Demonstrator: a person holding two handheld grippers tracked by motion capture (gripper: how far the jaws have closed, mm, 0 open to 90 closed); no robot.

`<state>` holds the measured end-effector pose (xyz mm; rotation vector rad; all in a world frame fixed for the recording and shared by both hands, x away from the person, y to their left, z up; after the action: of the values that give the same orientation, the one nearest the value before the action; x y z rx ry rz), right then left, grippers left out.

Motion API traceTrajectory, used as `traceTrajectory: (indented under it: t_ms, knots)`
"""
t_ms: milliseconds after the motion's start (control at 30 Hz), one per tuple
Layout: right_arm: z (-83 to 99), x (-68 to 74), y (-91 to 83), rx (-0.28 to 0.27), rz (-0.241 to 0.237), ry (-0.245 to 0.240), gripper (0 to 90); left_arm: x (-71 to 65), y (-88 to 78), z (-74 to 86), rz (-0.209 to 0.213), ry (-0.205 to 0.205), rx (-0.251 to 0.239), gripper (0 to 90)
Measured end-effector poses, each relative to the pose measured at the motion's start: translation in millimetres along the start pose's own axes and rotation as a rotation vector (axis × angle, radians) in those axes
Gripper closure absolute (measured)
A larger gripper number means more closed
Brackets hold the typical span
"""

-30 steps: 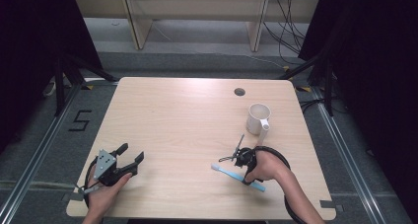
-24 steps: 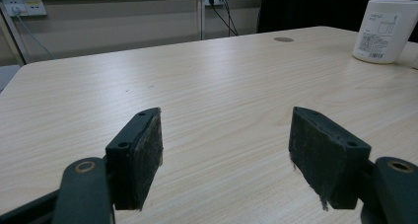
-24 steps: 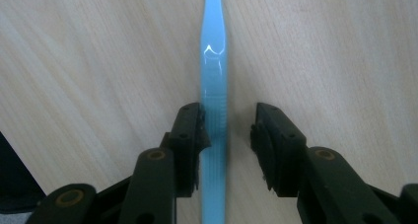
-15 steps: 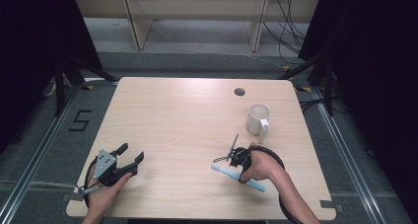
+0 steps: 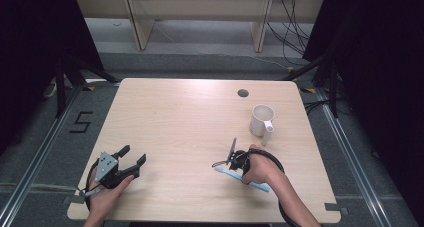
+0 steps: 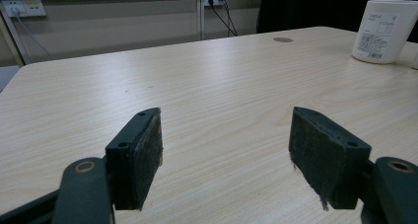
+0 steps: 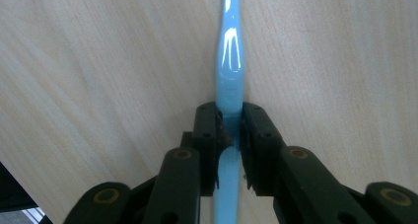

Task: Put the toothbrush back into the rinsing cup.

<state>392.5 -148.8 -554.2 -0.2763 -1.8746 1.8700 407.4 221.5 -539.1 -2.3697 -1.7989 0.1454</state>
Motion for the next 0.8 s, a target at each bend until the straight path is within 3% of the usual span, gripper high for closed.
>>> traceTrajectory:
  t_ms: [400, 467, 567, 800]
  knots:
    - [0.6, -1.2, -0.3, -0.008, -0.009, -0.008, 79.4, 0.0, 0.0, -0.1, -0.001, 0.0, -0.001, 28.3]
    - [0.4, -4.5, 0.5, -0.023, -0.015, -0.044, 79.4, 0.3, 0.0, 0.0, -0.002, -0.003, 0.0, 28.3]
    - [2.3, -2.4, -0.3, -0.054, -0.045, -0.015, 79.4, 0.2, 0.0, -0.1, 0.0, -0.002, -0.001, 28.3]
    - [6.2, -1.7, -7.2, -0.104, -0.05, 0.013, 79.4, 0.0, 0.0, -0.1, 0.0, -0.001, -0.001, 28.3]
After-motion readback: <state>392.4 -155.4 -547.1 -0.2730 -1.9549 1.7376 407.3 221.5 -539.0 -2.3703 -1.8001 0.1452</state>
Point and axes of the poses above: each handheld gripper's, and its own axes: y roughly forward along the jaws, z roughly out of its underside, x roughly to its left, the point moved 8 cm from there along y, roughly forward along the jaws, and after that the axes turned 12 degrees about -z, right-handed, at the moved point
